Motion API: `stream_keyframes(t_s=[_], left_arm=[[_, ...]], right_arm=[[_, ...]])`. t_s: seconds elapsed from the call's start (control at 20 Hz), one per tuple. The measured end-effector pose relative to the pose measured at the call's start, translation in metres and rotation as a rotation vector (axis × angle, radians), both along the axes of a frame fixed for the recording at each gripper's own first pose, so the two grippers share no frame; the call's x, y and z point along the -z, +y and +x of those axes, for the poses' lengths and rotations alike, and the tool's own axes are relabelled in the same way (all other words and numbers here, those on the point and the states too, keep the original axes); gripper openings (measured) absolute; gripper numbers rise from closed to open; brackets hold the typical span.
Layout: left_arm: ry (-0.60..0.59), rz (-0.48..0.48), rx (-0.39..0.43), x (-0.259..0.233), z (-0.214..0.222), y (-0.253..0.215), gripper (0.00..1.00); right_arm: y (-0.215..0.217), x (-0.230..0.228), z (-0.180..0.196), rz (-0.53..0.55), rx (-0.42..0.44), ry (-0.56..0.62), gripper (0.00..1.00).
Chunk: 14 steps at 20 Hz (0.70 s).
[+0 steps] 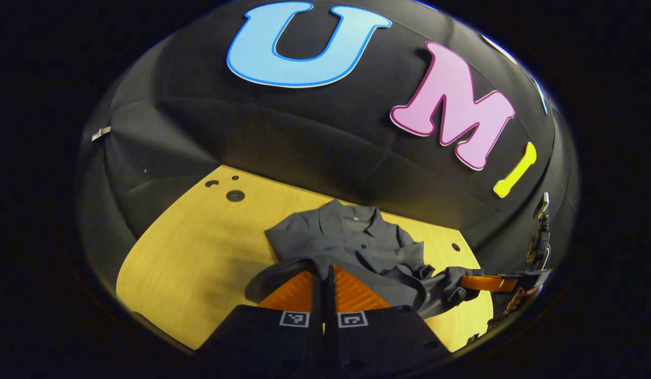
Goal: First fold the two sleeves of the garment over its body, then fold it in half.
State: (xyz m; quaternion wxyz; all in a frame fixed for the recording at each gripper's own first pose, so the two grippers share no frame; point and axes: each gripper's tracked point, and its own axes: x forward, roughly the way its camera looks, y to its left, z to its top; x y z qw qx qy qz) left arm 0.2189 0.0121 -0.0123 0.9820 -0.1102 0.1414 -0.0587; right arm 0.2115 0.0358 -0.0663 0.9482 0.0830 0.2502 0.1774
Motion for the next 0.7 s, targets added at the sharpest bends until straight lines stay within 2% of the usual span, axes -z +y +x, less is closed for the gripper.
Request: stream_keyframes(t_s=[0.1, 0.15, 0.4, 0.7], left_arm=[[-0.019, -0.012, -0.005, -0.006, 0.025, 0.001, 0.02], [-0.027, -0.024, -0.008, -0.009, 0.038, 0.001, 0.05], [-0.055, -0.035, -0.028, 0.005, 0.108, 0.013, 0.05], [-0.060, -0.058, -0.038, 0.018, 0.171, 0.019, 0.05]], right_arm=[[0.000, -0.006, 0.022, 0.007, 0.014, -0.014, 0.06], [0.000, -0.008, 0.034, 0.011, 0.022, -0.020, 0.06], [-0.002, 0.000, 0.099, 0.019, 0.066, -0.030, 0.06], [0.010, 0.009, 0.165, 0.007, 0.063, -0.034, 0.06]])
